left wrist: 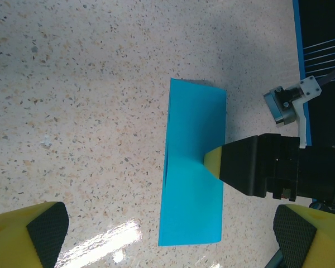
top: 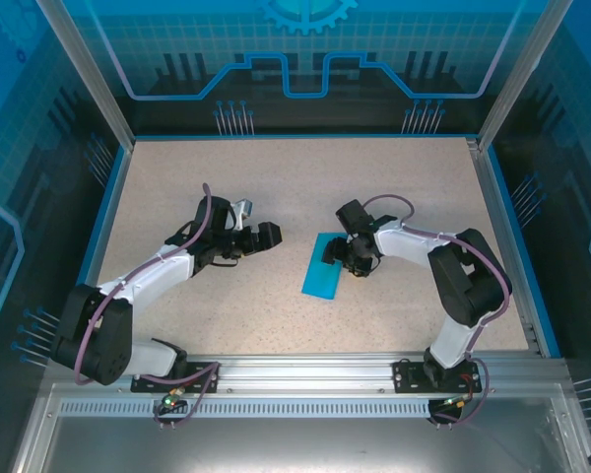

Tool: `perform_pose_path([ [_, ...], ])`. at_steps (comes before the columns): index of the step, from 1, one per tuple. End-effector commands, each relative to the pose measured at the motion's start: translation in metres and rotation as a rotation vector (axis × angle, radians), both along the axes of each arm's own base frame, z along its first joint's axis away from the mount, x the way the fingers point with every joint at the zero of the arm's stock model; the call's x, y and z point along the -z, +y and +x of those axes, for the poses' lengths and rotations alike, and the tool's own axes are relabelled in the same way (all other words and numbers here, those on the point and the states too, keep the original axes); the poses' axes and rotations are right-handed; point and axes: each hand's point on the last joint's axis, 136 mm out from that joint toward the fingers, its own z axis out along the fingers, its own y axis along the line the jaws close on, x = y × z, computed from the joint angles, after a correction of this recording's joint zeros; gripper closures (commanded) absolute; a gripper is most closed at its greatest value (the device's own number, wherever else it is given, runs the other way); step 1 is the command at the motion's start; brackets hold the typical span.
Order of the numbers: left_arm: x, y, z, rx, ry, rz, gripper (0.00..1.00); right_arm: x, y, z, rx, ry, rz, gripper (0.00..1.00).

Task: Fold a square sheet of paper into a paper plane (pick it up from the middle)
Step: Fold the square sheet of paper in half at the center of the table.

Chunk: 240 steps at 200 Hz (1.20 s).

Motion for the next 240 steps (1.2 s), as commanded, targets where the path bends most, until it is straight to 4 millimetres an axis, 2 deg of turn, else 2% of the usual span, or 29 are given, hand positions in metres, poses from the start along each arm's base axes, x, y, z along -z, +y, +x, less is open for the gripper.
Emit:
perform_pose_path([
  [1,0.001,-0.007,-0.007,0.039,0.008,-0.022,0.02,0.034,-0.005,-0.010,0.004,0.059,-0.064,0.27],
  [25,0.002,-0.007,-0.008,0.046,0.011,-0.018,0.01,0.039,-0.011,-0.013,0.006,0.083,-0.100,0.27],
  [82,0.004,-0.009,-0.007,0.050,0.016,-0.024,0.01,0.045,-0.010,-0.016,-0.046,0.098,-0.130,0.27],
  [119,0.004,-0.010,-0.007,0.053,0.021,-0.029,0.01,0.049,-0.016,-0.019,0.005,0.109,-0.147,0.26],
  [155,0.003,-0.011,-0.007,0.059,0.026,-0.036,0.01,0.052,-0.010,-0.017,0.015,0.111,-0.118,0.26],
  [193,0.004,-0.011,-0.008,0.065,0.028,-0.036,0.01,0.055,-0.013,-0.019,0.002,0.119,-0.138,0.26],
  [218,0.005,-0.014,-0.009,0.078,0.034,-0.047,0.04,0.056,-0.019,-0.022,0.008,0.132,-0.170,0.26],
  [240,0.008,-0.020,-0.009,0.095,0.047,-0.072,0.11,0.058,-0.020,-0.024,0.022,0.140,-0.175,0.26],
])
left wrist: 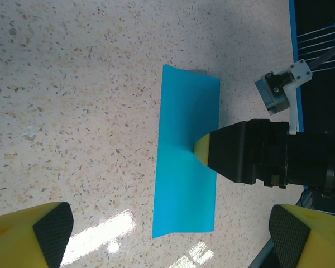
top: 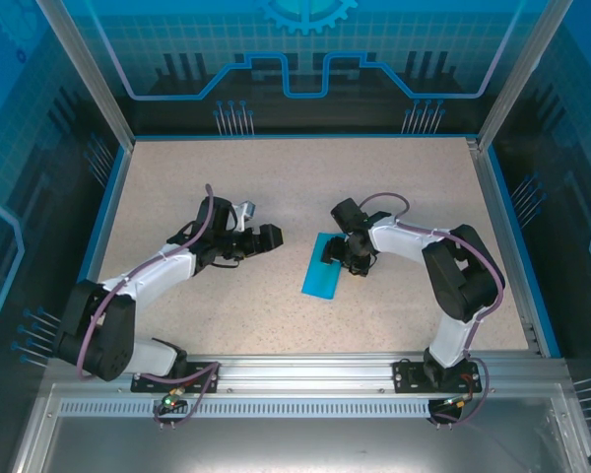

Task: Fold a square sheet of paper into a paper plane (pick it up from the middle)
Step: Fold the square sheet of paper in half at the center of the table, then hold the square sheet of paper at the center of the table.

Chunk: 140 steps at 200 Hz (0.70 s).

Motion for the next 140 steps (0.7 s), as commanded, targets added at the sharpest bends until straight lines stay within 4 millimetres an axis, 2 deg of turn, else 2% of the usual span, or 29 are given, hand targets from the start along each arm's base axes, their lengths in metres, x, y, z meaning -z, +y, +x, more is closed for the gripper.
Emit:
perform_pose_path([
  [1,0.004,-0.012,-0.004,0.054,0.020,-0.042,0.12,0.052,-0.018,-0.024,0.008,0.103,-0.114,0.26],
  [25,0.008,-0.022,-0.006,0.085,0.042,-0.063,0.27,0.054,-0.019,-0.025,0.008,0.109,-0.120,0.27],
  [51,0.013,-0.035,-0.006,0.122,0.074,-0.063,0.52,0.055,-0.020,-0.027,0.006,0.115,-0.126,0.26],
  [92,0.030,-0.072,-0.008,0.213,0.159,-0.045,0.92,0.055,-0.021,-0.027,0.003,0.113,-0.132,0.27],
  [114,0.038,-0.089,-0.008,0.239,0.178,-0.037,1.00,0.055,-0.022,-0.027,0.003,0.113,-0.132,0.27],
  [140,0.047,-0.105,-0.006,0.253,0.206,-0.036,1.00,0.056,-0.021,-0.028,0.001,0.114,-0.129,0.27],
])
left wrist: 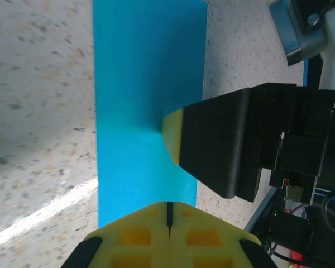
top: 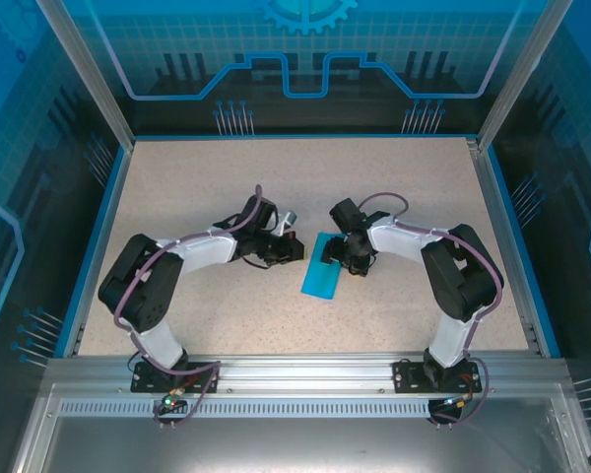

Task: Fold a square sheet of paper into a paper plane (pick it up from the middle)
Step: Hold the square sheet of paper at the center of the table.

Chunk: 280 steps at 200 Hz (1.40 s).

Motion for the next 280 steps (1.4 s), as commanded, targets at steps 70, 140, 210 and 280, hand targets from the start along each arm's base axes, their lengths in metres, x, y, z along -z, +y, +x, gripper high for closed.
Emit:
perform_pose_path([
  [70,0.031,-0.028,0.015,-0.025,0.107,0.054,1.00,0.059,-0.019,-0.030,-0.012,0.117,-0.101,0.27],
  [140,0.061,-0.028,0.013,-0.042,0.170,0.124,1.00,0.058,-0.015,-0.030,-0.013,0.111,-0.073,0.26],
  [210,0.078,-0.022,0.006,-0.050,0.205,0.172,1.00,0.040,-0.005,-0.022,-0.044,0.056,-0.014,0.25],
  [280,0.078,-0.023,0.005,-0.048,0.207,0.171,1.00,0.007,-0.001,-0.016,-0.075,-0.016,0.030,0.25],
])
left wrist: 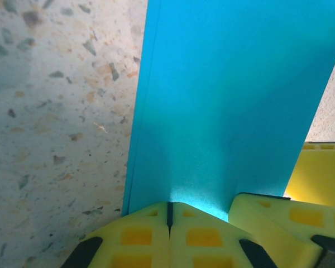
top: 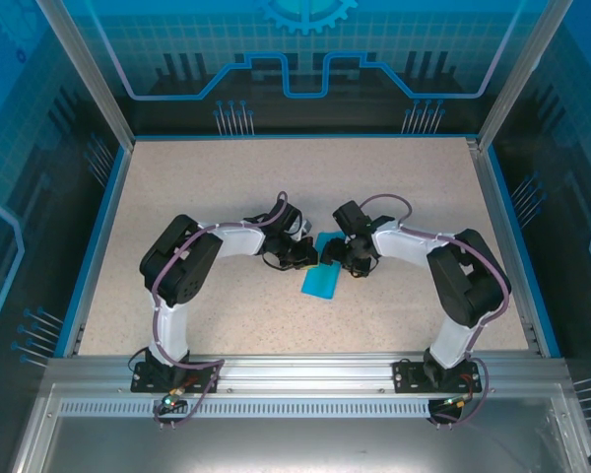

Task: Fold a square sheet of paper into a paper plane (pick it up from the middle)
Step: Hold the square sheet of paper at the center of the table.

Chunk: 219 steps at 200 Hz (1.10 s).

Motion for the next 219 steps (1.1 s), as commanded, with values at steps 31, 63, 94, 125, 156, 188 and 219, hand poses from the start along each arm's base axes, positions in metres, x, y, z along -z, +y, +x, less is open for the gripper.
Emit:
perform_pose_path([
  [31,0.018,0.004,-0.009,-0.012,0.059,0.056,1.00,0.013,-0.009,-0.016,-0.026,0.036,-0.032,0.26],
  [63,0.018,0.004,-0.010,-0.008,0.059,0.059,1.00,0.005,-0.010,-0.017,-0.038,0.024,-0.041,0.29],
  [94,0.017,0.004,-0.010,-0.008,0.058,0.059,1.00,0.000,-0.013,-0.017,-0.058,0.010,-0.057,0.33],
  [125,0.016,0.003,-0.009,-0.007,0.056,0.057,1.00,0.007,-0.012,-0.020,-0.072,0.038,-0.078,0.37],
  [156,0.009,0.000,-0.008,-0.004,0.050,0.036,1.00,0.014,-0.016,-0.023,-0.073,0.052,-0.109,0.39],
  [188,-0.030,-0.003,0.002,-0.005,-0.044,0.000,0.90,0.021,-0.020,-0.025,-0.071,0.068,-0.131,0.40],
  [219,-0.090,0.021,0.017,-0.099,-0.241,0.037,0.67,0.023,-0.022,-0.027,-0.073,0.074,-0.144,0.39],
])
